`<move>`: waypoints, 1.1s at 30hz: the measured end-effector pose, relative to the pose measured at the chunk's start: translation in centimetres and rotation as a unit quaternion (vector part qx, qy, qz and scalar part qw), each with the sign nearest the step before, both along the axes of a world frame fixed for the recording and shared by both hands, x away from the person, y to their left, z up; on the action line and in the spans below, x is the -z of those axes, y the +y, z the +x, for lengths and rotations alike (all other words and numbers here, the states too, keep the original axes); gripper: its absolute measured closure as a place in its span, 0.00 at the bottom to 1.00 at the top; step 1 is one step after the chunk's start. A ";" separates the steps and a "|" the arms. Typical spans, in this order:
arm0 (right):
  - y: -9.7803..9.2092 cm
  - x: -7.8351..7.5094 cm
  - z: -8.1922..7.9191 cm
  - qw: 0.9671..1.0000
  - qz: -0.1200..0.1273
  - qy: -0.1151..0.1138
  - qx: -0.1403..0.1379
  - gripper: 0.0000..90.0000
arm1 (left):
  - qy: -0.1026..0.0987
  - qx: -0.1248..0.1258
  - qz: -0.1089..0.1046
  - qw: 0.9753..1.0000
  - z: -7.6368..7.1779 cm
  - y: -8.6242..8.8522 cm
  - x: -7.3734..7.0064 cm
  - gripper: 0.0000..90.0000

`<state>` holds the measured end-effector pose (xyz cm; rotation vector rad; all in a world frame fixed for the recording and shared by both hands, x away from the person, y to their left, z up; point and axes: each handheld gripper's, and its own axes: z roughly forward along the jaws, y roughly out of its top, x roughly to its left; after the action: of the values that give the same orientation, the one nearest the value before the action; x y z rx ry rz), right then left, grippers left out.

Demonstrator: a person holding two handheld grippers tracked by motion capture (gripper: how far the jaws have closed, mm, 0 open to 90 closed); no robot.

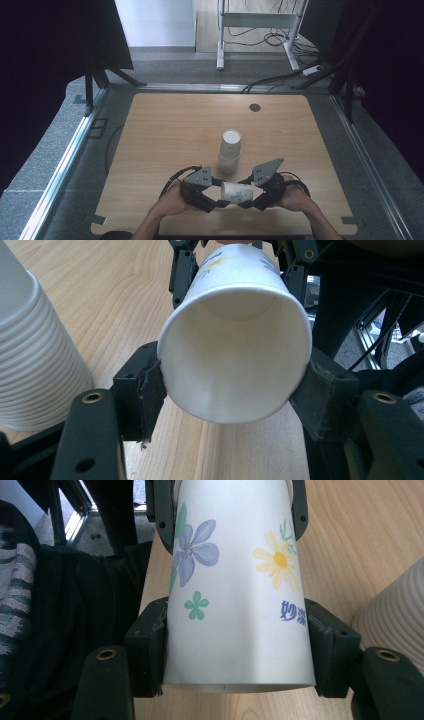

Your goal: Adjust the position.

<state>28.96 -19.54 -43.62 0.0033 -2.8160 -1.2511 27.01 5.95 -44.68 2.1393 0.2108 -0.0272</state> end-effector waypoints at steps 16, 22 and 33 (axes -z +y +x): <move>2.1 -0.3 -1.1 0.985 -0.156 -0.073 0.023 0.28 | -0.049 -0.010 0.121 0.991 -0.9 -1.6 -0.9 0.39; 4.0 0.5 -2.1 0.968 -0.226 -0.110 0.012 0.30 | -0.075 -0.012 0.178 0.981 -1.4 -2.7 -0.8 0.39; 5.3 1.3 -2.6 0.960 -0.249 -0.125 0.008 0.36 | -0.082 -0.019 0.194 0.977 -2.4 -3.9 -1.1 0.39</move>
<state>26.38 -14.24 -44.91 0.1225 -3.2710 -0.5413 24.65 2.06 -43.59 2.5117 0.1692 0.2293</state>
